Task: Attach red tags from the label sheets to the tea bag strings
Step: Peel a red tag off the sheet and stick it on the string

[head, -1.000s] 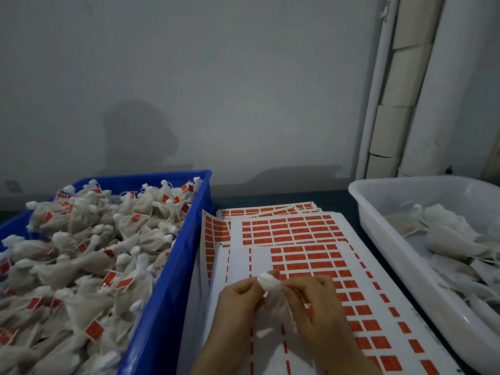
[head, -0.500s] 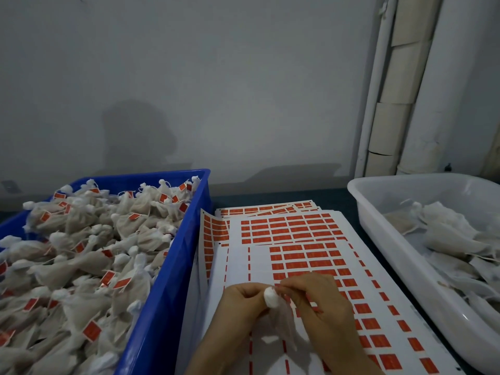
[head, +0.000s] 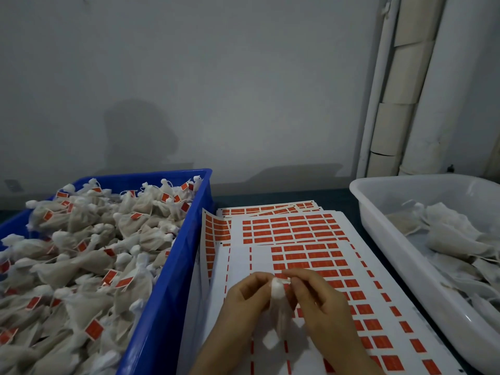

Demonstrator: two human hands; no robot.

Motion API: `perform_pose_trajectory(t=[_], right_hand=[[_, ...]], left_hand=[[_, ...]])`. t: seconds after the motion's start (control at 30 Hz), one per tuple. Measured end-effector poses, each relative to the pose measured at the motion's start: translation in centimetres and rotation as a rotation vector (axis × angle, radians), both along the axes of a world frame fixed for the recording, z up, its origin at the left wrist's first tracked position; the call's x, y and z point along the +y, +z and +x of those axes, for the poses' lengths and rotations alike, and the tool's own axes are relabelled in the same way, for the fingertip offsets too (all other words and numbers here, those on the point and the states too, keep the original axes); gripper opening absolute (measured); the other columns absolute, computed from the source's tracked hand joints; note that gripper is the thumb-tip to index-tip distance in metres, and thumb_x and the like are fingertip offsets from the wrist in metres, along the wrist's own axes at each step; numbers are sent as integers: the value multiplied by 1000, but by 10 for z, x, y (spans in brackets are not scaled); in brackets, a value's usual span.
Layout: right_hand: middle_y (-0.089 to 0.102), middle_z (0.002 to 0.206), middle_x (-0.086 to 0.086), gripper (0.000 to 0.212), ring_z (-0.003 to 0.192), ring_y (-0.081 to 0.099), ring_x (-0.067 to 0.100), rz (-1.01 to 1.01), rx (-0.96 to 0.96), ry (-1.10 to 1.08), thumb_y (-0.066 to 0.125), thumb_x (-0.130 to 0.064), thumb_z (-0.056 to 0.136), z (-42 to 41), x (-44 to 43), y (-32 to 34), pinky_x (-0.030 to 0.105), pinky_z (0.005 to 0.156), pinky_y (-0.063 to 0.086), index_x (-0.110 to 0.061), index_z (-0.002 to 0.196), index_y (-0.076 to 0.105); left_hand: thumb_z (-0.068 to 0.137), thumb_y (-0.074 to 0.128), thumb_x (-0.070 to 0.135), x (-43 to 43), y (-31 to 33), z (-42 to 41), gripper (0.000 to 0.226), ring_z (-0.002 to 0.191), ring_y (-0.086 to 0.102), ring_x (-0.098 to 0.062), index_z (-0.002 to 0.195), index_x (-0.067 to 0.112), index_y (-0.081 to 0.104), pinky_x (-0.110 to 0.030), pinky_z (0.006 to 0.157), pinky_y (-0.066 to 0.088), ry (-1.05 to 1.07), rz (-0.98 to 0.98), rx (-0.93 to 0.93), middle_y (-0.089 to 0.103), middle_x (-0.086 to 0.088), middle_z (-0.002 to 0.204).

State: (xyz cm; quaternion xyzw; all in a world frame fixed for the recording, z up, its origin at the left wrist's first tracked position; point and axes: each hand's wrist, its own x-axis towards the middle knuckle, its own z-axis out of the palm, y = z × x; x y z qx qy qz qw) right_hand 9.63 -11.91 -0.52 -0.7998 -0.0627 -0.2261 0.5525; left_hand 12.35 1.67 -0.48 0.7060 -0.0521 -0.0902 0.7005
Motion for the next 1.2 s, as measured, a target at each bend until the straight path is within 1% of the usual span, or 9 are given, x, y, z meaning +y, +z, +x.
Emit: perform_pose_trajectory(t=[0.17, 0.27, 0.37, 0.43, 0.53, 0.67, 0.87, 1.07, 1.2], right_hand=[[54, 86, -41, 14, 88, 53, -20, 35, 82, 63, 49, -37, 81, -1, 4, 0, -4, 66, 38, -47, 90, 54], [55, 86, -38, 22, 85, 56, -13, 44, 147, 80, 53, -26, 89, -1, 4, 0, -3, 66, 39, -49, 88, 53], [63, 72, -31, 24, 80, 59, -12, 50, 191, 115, 54, -22, 90, -1, 4, 2, 0, 61, 42, -45, 82, 56], [65, 69, -24, 11, 73, 61, -5, 102, 206, 133, 53, -32, 86, -1, 5, 5, 5, 56, 45, -39, 81, 60], [63, 57, -12, 24, 55, 60, 3, 209, 251, 128, 50, -48, 70, 1, 4, 7, 6, 50, 44, -28, 73, 64], [58, 48, -10, 29, 43, 52, 2, 263, 332, 148, 56, -52, 63, 4, 0, 8, 7, 45, 40, -24, 62, 64], [61, 54, -3, 23, 45, 53, 3, 304, 439, 244, 61, -31, 84, 4, -7, 9, 10, 46, 41, -22, 64, 70], [57, 45, -7, 29, 42, 53, 2, 298, 482, 78, 57, -11, 88, 14, -17, -1, 7, 45, 44, -17, 60, 60], [58, 54, 2, 27, 47, 54, 11, 311, 581, 66, 57, -23, 88, 19, -12, 0, 8, 45, 44, -19, 62, 61]], left_hand=[[84, 55, 37, -3, 1, 0, 15, 80, 68, -7, 89, 28, 65, -13, 60, 51, 74, -39, -18, 71, 20, 84], [87, 52, 34, -3, 2, 1, 14, 86, 67, -10, 91, 27, 63, -14, 62, 51, 67, -61, -50, 70, 19, 87], [87, 50, 32, -4, 4, 0, 15, 88, 68, -12, 93, 24, 61, -24, 71, 57, 74, -114, -50, 72, 17, 90], [86, 51, 33, -4, 4, -1, 17, 91, 69, -14, 95, 23, 61, -32, 79, 57, 70, -121, -72, 72, 14, 94], [92, 52, 28, -5, 2, -2, 9, 90, 66, -5, 92, 25, 61, -18, 74, 55, 113, 7, -180, 70, 20, 92], [91, 57, 19, -7, 3, -4, 8, 83, 66, -4, 91, 24, 64, -11, 66, 51, 93, 97, -245, 71, 16, 83], [89, 61, 18, -7, 4, -6, 9, 85, 66, -4, 85, 23, 68, -13, 67, 52, 97, 68, -197, 71, 14, 82], [87, 63, 22, -8, 6, -5, 16, 81, 65, -4, 74, 25, 71, -11, 64, 49, 93, 63, -108, 71, 13, 79], [85, 65, 24, -9, 6, -6, 11, 80, 66, -1, 76, 25, 71, -7, 59, 48, 101, 54, -109, 71, 14, 80]])
